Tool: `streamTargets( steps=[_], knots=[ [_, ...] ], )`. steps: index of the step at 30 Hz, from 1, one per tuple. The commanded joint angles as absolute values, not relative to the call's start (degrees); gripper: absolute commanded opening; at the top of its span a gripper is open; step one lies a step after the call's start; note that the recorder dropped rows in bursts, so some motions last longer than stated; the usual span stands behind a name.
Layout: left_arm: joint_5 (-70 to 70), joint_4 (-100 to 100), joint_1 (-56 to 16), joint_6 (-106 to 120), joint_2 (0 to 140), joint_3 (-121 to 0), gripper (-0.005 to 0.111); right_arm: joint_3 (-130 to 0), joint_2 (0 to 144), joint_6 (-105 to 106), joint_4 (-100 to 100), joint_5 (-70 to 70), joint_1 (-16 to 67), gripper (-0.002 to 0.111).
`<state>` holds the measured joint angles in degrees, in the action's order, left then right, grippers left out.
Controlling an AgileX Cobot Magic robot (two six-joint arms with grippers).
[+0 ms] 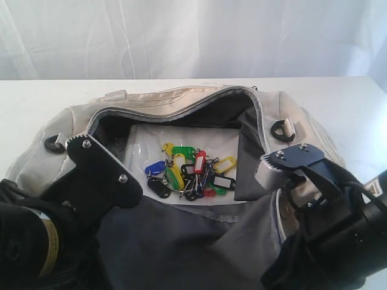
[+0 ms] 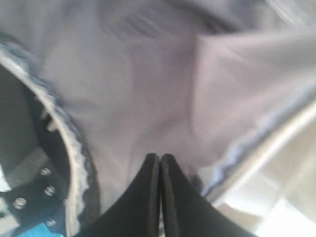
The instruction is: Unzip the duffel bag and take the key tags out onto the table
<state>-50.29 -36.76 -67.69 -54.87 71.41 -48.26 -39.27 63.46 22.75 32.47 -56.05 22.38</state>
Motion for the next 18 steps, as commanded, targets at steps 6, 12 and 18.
streamTargets(
  steps=[6,12,18],
  knots=[
    [-52.2,-31.1,-67.4,-55.3,71.3,-41.6,0.000,-38.5,63.2,7.3,16.4,-58.5,22.9,0.000],
    [-54.3,-30.1,-67.4,-53.6,69.5,-40.1,0.000,-36.5,63.2,4.6,11.1,-55.6,22.9,0.000],
    [-57.2,-30.1,-67.4,-49.3,59.8,-43.1,0.000,-37.5,61.6,3.2,9.7,-56.8,22.9,0.000]
  ],
)
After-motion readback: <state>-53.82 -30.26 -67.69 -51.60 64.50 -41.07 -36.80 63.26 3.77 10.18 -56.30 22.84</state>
